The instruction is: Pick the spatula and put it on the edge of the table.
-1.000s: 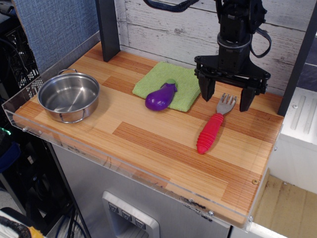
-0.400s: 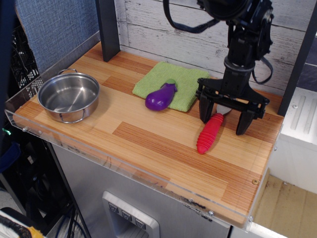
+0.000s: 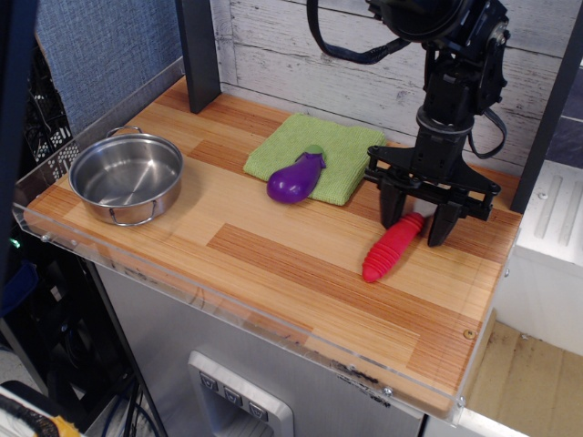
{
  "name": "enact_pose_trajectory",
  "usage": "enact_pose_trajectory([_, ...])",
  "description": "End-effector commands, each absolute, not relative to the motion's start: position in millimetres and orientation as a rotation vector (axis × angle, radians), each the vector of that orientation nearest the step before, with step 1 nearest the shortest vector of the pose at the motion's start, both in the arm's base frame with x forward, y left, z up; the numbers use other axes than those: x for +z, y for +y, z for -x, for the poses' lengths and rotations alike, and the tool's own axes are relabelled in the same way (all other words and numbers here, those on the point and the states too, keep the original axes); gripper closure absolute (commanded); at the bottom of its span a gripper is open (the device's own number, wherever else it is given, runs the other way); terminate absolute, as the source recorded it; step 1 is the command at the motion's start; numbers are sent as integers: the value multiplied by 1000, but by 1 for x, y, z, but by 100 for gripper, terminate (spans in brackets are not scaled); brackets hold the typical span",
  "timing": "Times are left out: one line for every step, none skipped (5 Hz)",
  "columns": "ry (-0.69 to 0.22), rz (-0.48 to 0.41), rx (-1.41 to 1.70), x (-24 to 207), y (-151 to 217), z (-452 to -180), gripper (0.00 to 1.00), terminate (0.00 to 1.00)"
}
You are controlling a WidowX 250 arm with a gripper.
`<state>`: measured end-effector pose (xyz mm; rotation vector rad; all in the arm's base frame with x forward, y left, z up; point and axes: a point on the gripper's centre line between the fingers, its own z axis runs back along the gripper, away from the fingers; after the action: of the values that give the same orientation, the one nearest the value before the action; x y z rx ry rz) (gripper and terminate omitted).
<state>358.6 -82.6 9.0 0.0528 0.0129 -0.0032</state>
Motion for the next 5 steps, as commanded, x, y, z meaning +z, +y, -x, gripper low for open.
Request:
enact_pose_trajectory([-37,-33,-41,35,-91,-363,100,0])
enact_pose_trajectory([-64,1,-28,57,-93,-361,100,0])
enact_pose_trajectory([-92,22,-30,80,-85,-352,100,0])
enact_pose_trajectory([-129,24,-19,93,-55,-337,100,0])
enact_pose_trajectory([-135,10,14,89,-9,-320,100,0])
